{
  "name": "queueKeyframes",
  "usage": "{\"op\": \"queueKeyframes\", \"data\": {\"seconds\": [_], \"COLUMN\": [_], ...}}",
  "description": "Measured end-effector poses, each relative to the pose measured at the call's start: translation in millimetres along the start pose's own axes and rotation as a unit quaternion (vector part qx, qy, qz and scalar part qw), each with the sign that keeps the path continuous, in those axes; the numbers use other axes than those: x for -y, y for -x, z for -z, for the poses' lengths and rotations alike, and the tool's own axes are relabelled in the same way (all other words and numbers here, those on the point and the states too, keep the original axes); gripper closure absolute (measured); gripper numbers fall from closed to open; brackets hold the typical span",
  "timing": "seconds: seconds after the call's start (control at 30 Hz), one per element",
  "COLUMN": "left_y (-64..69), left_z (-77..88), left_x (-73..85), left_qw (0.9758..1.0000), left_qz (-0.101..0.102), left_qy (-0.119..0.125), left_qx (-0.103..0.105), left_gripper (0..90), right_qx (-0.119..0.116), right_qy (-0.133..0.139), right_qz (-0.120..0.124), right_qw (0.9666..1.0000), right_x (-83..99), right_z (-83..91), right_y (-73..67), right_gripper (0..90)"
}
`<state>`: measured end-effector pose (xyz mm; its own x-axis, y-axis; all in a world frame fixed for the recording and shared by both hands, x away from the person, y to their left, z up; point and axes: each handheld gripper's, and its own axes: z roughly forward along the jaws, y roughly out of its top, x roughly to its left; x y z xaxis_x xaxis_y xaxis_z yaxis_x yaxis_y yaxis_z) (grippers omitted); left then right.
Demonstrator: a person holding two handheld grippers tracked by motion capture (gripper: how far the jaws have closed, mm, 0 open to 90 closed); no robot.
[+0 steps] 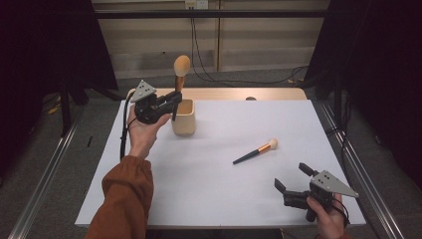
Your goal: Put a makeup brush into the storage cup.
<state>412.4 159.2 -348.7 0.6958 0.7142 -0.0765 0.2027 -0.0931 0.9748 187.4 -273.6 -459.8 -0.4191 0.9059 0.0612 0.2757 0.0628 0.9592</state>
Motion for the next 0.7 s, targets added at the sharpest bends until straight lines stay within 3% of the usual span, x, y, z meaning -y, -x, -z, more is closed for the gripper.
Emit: {"op": "queueKeyframes", "data": {"seconds": [0.13,0.37,0.53,0.7], "left_y": [-2.5,-9.5,-16.5,-21.5], "left_z": [-5.6,-21.4,-25.0,-28.3], "left_x": [-6.2,-2.3,0.1,0.1], "left_qw": [1.0,0.9998,0.9996,0.9996], "left_qz": [-0.009,0.0,0.01,0.008], "left_qy": [-0.004,-0.011,-0.005,-0.001], "left_qx": [-0.003,-0.013,-0.025,-0.029], "left_gripper": [74.5,74.6,74.6,74.6], "right_qx": [0.0,0.002,0.003,0.002], "right_qy": [0.001,0.001,0.0,0.0], "right_qz": [0.0,0.0,-0.001,0.0], "right_qw": [1.0,1.0,1.0,1.0], "right_x": [0.1,0.2,0.4,0.3], "right_z": [0.2,0.6,1.3,0.9], "right_y": [0.4,0.6,0.6,0.5], "right_gripper": [0.0,0.0,0.0,0.0]}}
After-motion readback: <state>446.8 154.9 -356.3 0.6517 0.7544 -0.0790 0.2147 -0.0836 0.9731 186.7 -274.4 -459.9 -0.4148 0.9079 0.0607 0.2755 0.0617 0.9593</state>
